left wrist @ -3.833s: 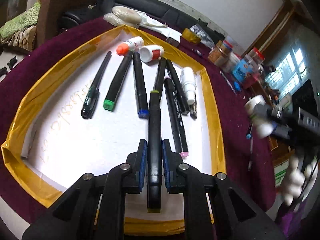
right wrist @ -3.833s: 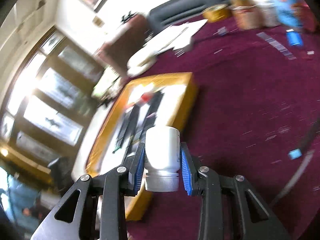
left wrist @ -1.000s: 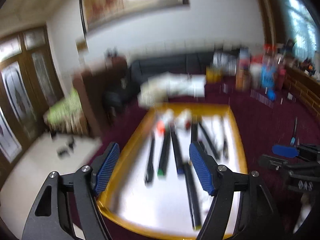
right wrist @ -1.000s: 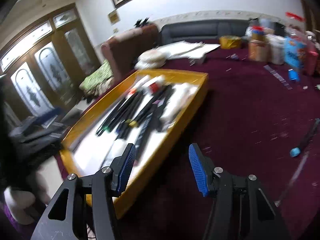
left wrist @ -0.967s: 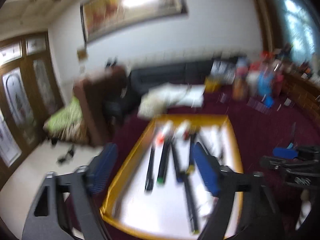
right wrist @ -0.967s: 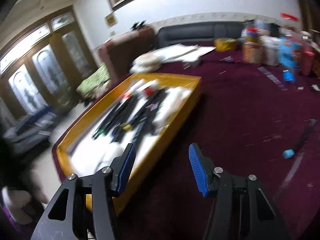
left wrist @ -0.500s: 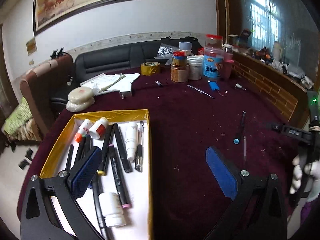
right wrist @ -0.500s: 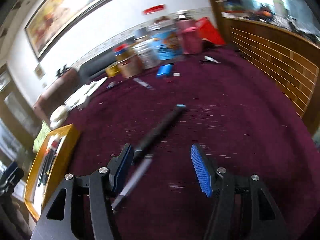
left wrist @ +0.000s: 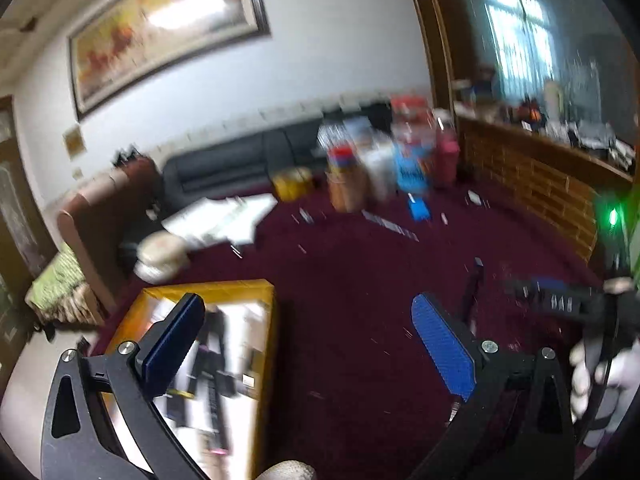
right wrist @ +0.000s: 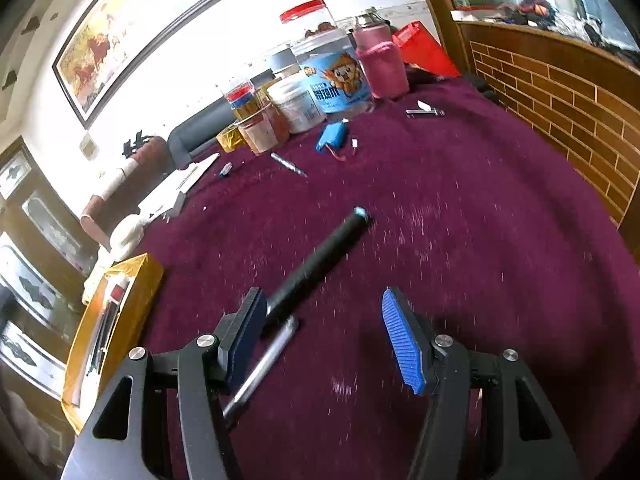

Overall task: Organize rigid objects
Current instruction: 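Move left tool back to the table and grasp a teal-capped black marker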

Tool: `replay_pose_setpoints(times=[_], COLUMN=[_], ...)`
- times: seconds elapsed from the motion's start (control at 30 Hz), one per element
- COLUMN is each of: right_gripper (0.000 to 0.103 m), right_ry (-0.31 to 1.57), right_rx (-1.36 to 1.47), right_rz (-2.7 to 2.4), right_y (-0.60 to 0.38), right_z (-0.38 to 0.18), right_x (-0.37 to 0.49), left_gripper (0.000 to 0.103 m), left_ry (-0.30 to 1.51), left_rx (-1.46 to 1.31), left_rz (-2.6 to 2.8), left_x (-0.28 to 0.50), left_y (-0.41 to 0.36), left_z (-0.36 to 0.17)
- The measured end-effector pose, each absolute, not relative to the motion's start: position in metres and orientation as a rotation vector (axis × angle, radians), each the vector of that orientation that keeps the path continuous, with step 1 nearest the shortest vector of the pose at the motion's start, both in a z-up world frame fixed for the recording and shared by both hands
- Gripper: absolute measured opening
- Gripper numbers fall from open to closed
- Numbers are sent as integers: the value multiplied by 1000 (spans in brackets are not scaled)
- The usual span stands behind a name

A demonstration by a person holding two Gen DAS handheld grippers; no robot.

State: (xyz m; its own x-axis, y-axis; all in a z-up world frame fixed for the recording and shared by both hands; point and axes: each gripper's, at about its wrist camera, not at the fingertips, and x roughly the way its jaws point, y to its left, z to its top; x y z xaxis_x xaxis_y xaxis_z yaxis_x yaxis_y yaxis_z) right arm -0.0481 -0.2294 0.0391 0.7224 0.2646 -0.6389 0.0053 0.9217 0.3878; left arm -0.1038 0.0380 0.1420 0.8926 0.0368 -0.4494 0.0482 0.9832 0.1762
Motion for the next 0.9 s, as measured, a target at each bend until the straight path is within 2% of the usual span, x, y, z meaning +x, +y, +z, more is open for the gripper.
replay_pose_setpoints(times=[0.23, 0.43, 0.9], right_gripper=[56, 56, 56], right_ry=[712, 714, 739], right_rx=[387, 419, 420], right_rz=[107, 119, 133], right_y=[-246, -254, -253], right_z=[24, 20, 15], right_x=[-37, -35, -33], left_gripper=[103, 103, 103], left_ry=[699, 702, 762], left_rx=[157, 250, 290], left_rz=[-27, 38, 23], left_x=[-61, -63, -49], left_y=[-5, -30, -35], left_z=[101, 88, 75])
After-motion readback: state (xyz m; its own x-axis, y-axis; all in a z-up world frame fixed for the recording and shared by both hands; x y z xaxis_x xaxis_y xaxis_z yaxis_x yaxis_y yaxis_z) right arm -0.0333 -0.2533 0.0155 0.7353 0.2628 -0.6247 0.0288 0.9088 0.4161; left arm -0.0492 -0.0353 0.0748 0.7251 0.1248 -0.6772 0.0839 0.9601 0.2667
